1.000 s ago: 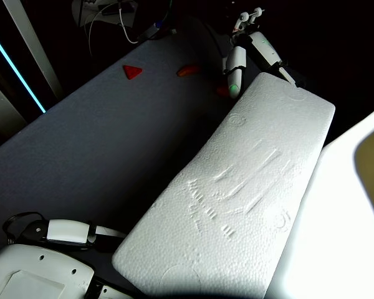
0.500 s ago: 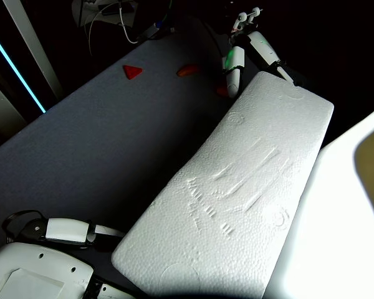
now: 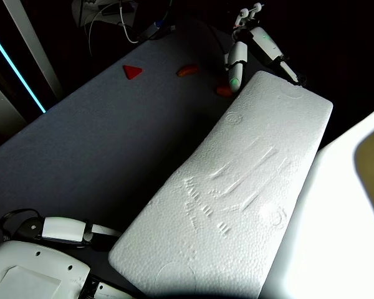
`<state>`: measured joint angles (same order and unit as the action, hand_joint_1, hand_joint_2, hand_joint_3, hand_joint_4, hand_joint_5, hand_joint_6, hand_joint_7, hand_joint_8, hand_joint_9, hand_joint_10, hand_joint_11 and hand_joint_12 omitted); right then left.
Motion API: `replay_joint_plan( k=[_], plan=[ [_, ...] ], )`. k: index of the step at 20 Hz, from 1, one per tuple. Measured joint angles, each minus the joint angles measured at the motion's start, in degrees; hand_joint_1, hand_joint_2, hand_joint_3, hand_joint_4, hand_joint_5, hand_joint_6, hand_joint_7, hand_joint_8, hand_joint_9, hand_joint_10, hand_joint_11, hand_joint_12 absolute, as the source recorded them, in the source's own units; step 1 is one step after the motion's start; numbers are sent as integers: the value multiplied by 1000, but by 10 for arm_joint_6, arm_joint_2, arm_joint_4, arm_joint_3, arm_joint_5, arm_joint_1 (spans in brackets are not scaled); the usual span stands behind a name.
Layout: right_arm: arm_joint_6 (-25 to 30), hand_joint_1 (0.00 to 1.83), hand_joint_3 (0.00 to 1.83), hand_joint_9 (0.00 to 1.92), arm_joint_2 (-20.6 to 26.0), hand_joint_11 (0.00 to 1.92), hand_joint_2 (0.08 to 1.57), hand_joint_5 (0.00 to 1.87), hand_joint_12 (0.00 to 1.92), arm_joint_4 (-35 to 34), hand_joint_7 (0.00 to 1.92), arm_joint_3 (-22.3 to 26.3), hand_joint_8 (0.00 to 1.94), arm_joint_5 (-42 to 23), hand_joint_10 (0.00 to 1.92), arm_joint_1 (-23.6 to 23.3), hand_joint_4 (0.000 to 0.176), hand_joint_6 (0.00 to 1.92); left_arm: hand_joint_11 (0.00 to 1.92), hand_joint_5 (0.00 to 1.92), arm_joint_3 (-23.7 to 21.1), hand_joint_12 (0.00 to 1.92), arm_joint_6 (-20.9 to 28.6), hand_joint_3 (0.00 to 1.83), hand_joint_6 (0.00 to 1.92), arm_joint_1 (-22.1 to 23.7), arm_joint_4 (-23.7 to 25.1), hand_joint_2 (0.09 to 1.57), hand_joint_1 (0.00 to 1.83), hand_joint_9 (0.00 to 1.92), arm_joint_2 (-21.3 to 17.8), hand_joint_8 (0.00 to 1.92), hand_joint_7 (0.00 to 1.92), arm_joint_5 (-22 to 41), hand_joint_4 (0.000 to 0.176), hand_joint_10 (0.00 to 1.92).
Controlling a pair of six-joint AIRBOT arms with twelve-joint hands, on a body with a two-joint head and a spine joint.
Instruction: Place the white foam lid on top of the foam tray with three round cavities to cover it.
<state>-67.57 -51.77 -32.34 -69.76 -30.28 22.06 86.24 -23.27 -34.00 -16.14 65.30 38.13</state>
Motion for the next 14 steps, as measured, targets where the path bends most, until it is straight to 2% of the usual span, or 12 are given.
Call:
replay_joint_plan(
  k=[1,2,3,4,6,7,8,11,12,14],
  plan=[
    [-1,429,0,0,2,0,1240,0,23,-1,0,1,0,2,0,0,0,0,0,0,0,805,-3,0,0,0,-2,944,468,0,-2,0,0,0,50,0],
    [-1,432,0,0,2,0,1235,0,4,-1,0,1,0,2,0,0,0,0,0,0,0,799,-3,3,0,0,-4,954,474,0,-3,0,0,0,49,0],
    [-2,435,0,0,2,0,1233,0,0,-1,0,1,0,2,0,0,0,0,0,0,0,798,-3,7,0,0,-5,962,502,0,-4,0,0,1,32,0],
    [-2,416,0,0,2,0,1232,0,0,-1,0,2,0,2,0,0,0,0,0,0,0,753,-3,5,0,0,-5,973,509,0,-4,0,0,1,34,0],
    [-7,449,0,0,2,0,1228,0,0,-2,0,3,0,3,0,-4,0,0,0,0,0,433,-3,1,0,0,-4,989,495,0,-3,0,0,0,32,0],
    [-8,457,0,0,3,0,1231,0,0,-2,0,3,0,4,0,-5,0,0,0,0,0,709,-3,1,0,0,-4,992,485,0,-3,0,0,1,46,0],
    [-9,468,0,0,3,0,1237,0,0,-3,0,3,0,6,0,-7,0,0,0,0,2,964,-4,2,0,0,-6,1007,486,0,-3,0,0,0,42,0],
    [-14,429,2,0,5,0,1238,0,0,-2,0,4,0,8,0,-12,0,0,0,0,2,880,-4,0,0,0,-9,999,461,0,-3,0,0,0,45,0],
    [-14,427,1,0,6,0,1237,0,0,-1,0,4,0,7,0,-12,0,0,0,0,2,948,-4,0,0,0,-9,997,456,0,-3,0,0,0,53,0],
    [-14,411,3,0,9,0,1242,0,0,-2,0,5,0,8,0,-12,0,0,0,0,2,960,-5,0,0,0,-11,999,465,0,-3,0,0,0,52,0]
  ],
)
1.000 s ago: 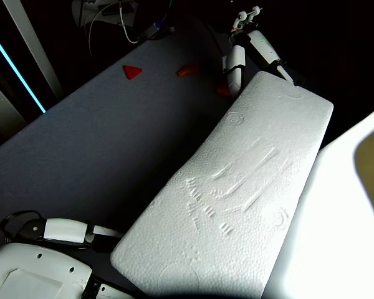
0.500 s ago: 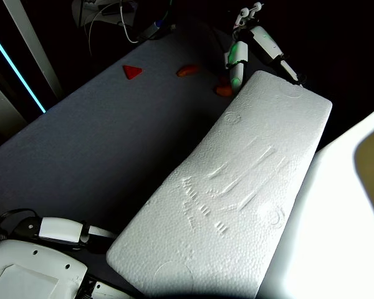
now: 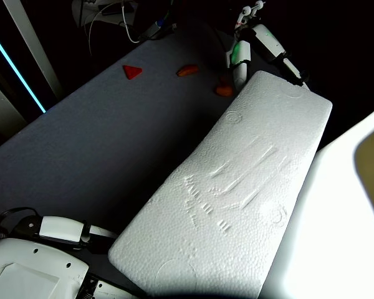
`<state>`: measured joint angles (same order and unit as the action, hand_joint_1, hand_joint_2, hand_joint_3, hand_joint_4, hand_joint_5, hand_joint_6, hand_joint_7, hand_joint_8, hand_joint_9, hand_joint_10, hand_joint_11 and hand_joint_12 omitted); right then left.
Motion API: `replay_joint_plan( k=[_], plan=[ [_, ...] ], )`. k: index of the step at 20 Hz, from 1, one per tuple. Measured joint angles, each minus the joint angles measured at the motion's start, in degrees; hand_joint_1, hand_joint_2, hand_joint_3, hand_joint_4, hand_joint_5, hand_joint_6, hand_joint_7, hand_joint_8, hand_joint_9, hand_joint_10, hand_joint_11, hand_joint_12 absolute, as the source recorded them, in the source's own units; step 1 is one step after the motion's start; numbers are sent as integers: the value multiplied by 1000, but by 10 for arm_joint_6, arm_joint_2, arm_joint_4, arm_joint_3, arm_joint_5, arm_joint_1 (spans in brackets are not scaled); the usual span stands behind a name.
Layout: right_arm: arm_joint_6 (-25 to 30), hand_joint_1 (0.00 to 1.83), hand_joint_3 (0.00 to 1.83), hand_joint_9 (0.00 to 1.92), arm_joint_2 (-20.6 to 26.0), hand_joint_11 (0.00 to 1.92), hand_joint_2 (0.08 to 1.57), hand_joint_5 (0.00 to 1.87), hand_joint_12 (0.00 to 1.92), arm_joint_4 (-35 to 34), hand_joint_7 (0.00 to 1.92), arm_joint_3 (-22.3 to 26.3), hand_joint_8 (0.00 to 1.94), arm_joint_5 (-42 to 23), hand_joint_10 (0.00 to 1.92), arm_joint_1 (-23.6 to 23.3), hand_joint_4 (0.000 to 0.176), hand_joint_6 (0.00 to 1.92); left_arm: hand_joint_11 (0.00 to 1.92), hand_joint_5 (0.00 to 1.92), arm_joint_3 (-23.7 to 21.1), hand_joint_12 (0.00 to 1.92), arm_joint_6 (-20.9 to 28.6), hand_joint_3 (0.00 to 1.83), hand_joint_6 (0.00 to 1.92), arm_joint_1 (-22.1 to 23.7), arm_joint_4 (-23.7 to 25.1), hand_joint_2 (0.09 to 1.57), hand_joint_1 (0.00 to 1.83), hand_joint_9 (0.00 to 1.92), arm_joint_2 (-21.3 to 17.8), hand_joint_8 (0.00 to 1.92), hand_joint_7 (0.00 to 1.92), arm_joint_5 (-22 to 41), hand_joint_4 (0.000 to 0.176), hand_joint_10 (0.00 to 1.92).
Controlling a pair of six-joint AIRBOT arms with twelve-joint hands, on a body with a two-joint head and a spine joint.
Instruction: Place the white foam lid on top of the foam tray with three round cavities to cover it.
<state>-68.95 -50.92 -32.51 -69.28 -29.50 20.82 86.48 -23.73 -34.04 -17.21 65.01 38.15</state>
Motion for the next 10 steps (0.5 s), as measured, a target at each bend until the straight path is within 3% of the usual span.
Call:
replay_joint_plan(
  k=[2,3,4,8,9,10],
  plan=[
    [-14,424,0,0,3,0,1235,0,0,-9,0,2,0,-1,0,0,0,0,0,0,0,1041,0,0,0,0,0,998,469,0,0,0,0,0,47,0],
    [-26,439,3,0,7,0,1245,0,0,-17,0,7,0,0,0,-3,0,0,0,0,0,1048,0,1,0,0,0,1000,442,0,1,0,0,0,53,0],
    [-42,465,0,0,9,0,1233,0,0,-25,0,10,0,0,0,-7,0,0,0,0,1,1048,0,5,0,0,-1,1010,468,0,1,0,0,0,35,0],
    [-43,465,0,0,13,0,1227,0,0,-24,0,14,0,-1,0,-7,0,0,0,0,1,988,0,1,0,-3,-5,1004,469,0,1,0,0,4,39,0],
    [-43,498,0,0,15,0,1237,0,0,-24,0,14,0,-2,0,-7,0,0,0,0,1,869,0,0,0,-5,-5,994,492,0,1,0,0,6,51,0],
    [-43,497,0,0,16,0,1231,0,0,-24,0,15,0,-2,0,-7,0,0,0,0,1,606,0,1,0,-5,-6,1003,518,0,1,0,0,4,41,0]
  ],
)
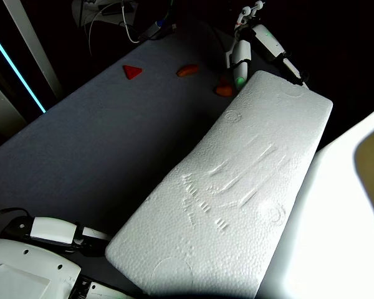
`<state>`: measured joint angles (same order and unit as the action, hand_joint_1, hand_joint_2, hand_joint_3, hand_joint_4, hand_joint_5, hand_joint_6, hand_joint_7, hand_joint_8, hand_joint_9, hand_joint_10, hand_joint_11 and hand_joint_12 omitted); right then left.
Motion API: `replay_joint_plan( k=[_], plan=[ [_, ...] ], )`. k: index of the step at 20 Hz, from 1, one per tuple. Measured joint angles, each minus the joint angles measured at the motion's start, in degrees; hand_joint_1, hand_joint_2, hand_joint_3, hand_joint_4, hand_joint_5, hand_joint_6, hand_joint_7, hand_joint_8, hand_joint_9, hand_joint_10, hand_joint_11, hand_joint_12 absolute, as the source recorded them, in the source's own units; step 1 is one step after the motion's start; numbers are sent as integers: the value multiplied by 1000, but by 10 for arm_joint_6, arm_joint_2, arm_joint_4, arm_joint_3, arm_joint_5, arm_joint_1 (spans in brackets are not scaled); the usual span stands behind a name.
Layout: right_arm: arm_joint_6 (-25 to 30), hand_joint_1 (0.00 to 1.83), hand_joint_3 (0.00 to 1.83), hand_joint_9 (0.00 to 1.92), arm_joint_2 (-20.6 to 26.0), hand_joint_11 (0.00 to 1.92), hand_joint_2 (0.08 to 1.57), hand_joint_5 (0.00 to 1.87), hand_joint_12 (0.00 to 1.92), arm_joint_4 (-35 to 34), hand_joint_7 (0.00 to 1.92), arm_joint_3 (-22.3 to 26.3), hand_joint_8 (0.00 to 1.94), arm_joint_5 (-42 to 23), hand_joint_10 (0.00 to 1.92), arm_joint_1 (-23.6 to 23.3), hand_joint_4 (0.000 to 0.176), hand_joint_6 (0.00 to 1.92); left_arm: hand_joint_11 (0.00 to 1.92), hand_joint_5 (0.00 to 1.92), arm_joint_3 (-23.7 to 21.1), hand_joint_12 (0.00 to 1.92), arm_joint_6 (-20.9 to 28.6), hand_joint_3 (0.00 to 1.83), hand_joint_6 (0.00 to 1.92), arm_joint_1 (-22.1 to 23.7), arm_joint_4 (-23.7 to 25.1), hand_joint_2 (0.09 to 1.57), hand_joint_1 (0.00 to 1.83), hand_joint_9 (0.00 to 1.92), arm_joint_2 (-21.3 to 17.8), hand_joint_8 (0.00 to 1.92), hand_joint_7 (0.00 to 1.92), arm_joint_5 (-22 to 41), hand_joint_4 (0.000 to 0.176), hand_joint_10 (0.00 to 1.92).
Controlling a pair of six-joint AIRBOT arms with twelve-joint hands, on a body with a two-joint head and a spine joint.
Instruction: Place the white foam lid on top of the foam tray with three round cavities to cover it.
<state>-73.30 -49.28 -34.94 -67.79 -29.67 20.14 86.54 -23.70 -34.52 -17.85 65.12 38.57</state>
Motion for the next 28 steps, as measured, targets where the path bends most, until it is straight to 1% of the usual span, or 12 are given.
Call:
replay_joint_plan(
  k=[4,5,6,8,11,15,17,19,23,26,27,28],
  plan=[
    [0,466,2,0,4,0,1234,0,0,0,0,5,0,-5,0,0,0,0,0,0,0,697,0,0,0,0,-3,992,482,0,0,0,0,4,34,0],
    [0,458,5,0,4,0,1246,0,0,0,0,5,0,-5,0,0,0,0,0,0,0,929,0,2,0,0,-2,1010,495,0,0,0,0,5,16,0],
    [-1,469,1,0,5,0,1238,0,0,-1,0,7,0,-6,0,-2,0,0,0,0,0,901,0,2,0,0,-2,1014,475,0,0,0,0,4,25,0],
    [0,440,8,0,5,0,1257,0,0,0,0,7,0,-11,0,-2,0,0,0,0,1,452,0,0,0,3,0,1010,533,0,0,0,0,3,25,0],
    [-1,435,5,0,5,0,1252,0,0,1,0,8,0,-16,0,-6,0,0,0,0,6,99,1,0,0,10,4,995,533,0,2,0,0,3,28,0],
    [-1,398,3,0,5,4,1291,0,157,4,0,8,0,-18,0,-14,0,0,0,0,17,399,2,0,0,26,13,1024,565,0,9,0,0,-5,33,0],
    [-1,428,1,0,4,0,1298,0,163,4,0,8,0,-20,0,-14,0,0,0,0,20,59,2,1,0,31,14,1048,555,0,12,0,0,-6,25,0],
    [-1,371,2,0,4,0,1290,0,330,5,0,6,0,-19,0,-14,0,0,0,0,23,2,3,1,0,35,18,1052,530,0,16,0,0,-10,29,0],
    [-1,383,0,0,2,0,1296,0,863,4,0,5,0,-17,0,-19,0,0,18,0,29,12,6,1,0,45,28,1057,549,0,22,0,0,-26,21,0],
    [-1,393,1,0,2,0,1298,0,782,5,0,4,0,-20,0,-21,0,0,40,0,35,32,13,6,0,52,41,1069,547,0,30,0,0,-29,12,0],
    [-1,381,2,0,2,0,1301,0,762,6,0,4,0,-20,0,-22,0,0,7,0,37,333,16,0,0,53,42,1084,525,0,33,0,0,-31,47,0],
    [-1,343,6,0,2,0,1311,0,765,6,0,4,0,-20,0,-22,0,0,1,0,37,512,17,0,0,54,44,1107,526,0,35,0,0,-32,19,0]
  ],
)
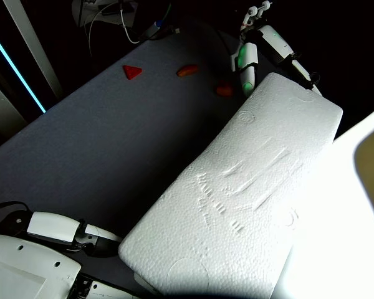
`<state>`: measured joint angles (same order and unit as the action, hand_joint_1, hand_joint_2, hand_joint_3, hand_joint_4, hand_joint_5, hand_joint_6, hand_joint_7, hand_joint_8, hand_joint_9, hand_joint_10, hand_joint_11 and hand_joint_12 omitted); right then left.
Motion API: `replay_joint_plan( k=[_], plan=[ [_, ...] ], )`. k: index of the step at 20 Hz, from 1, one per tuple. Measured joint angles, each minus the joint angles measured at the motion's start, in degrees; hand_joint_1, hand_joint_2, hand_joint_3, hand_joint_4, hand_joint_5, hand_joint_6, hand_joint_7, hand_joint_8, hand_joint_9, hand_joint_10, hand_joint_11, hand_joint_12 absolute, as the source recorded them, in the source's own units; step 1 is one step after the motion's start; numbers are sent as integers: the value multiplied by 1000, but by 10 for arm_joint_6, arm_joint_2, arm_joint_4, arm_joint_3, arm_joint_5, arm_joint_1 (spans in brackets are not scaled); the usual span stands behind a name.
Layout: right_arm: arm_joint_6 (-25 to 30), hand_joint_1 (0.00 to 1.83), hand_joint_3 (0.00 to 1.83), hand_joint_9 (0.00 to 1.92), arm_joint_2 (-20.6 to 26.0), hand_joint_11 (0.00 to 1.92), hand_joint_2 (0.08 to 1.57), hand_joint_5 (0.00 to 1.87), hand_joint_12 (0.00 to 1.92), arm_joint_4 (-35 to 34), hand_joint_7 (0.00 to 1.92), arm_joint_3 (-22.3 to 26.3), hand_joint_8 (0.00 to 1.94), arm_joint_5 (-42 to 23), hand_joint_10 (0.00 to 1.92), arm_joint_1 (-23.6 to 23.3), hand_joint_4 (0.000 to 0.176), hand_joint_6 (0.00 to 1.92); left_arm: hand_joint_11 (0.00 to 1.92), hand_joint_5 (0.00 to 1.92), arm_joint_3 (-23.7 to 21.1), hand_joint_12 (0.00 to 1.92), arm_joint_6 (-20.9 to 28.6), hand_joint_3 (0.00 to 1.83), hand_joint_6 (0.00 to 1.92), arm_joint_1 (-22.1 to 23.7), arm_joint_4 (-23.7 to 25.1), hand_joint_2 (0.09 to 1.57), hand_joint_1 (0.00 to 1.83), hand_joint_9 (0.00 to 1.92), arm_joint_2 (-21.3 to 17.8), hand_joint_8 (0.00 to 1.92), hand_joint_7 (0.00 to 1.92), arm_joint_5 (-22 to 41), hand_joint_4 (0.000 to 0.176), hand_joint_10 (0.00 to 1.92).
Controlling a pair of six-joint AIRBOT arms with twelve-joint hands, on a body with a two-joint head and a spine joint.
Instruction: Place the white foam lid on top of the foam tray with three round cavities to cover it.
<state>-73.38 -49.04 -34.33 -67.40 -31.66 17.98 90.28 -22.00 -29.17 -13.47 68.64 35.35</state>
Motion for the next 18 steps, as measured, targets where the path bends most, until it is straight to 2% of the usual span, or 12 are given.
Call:
replay_joint_plan(
  k=[2,3,4,5,6,8,9,10,13,14,17,18],
  plan=[
    [0,367,0,0,0,0,1301,0,1048,0,0,0,0,1,0,-3,0,0,0,0,4,683,3,0,0,4,2,1122,502,0,5,0,0,-4,18,0],
    [0,336,1,0,0,0,1316,0,956,0,0,0,0,2,0,-6,0,0,0,0,6,773,4,0,0,4,4,1113,473,0,5,0,0,-4,17,0],
    [0,313,0,0,0,0,1328,0,190,4,0,-1,0,2,0,-7,0,0,0,0,10,925,4,0,0,4,4,1113,478,0,9,0,0,-5,7,0],
    [0,326,0,0,0,0,1317,0,37,5,0,-2,0,2,0,-7,0,0,0,0,11,956,5,0,0,5,4,1112,470,0,10,0,0,-7,2,0],
    [0,335,0,0,0,0,1326,0,7,5,0,-2,0,2,0,-7,0,0,0,0,11,965,5,5,0,5,5,1125,477,0,10,0,0,-7,10,0],
    [0,299,1,0,2,0,1327,0,0,5,0,-2,0,2,0,-7,0,0,0,0,11,742,5,1,0,5,5,1124,491,0,10,0,0,-7,0,0],
    [0,345,0,0,3,0,1325,0,0,7,0,-2,0,2,0,-7,0,0,0,0,11,669,5,0,0,5,5,1110,480,0,10,0,0,-7,5,0],
    [0,393,0,0,3,0,1326,0,0,7,0,-2,0,2,0,-7,0,0,0,0,13,806,5,0,0,7,6,1095,468,0,11,0,0,-8,12,0],
    [0,403,0,0,3,0,1326,0,0,4,0,-5,0,3,0,-7,0,0,0,0,19,879,14,0,0,10,9,1091,466,1,19,0,0,-10,13,1],
    [-1,333,0,0,3,26,1326,0,13,4,0,-6,0,3,0,-7,0,0,0,0,19,1134,15,2,0,10,10,1107,441,24,20,0,0,-10,32,8],
    [-28,366,2,0,0,19,1334,0,16,-10,0,-13,0,14,0,-25,0,0,0,0,22,1137,15,0,0,14,12,1083,373,8,23,0,0,-11,34,2],
    [-30,335,2,0,0,0,1338,0,0,-10,0,-15,0,13,0,-29,0,0,0,0,22,1172,14,0,0,14,12,1079,362,27,23,0,0,-11,29,8]
  ],
)
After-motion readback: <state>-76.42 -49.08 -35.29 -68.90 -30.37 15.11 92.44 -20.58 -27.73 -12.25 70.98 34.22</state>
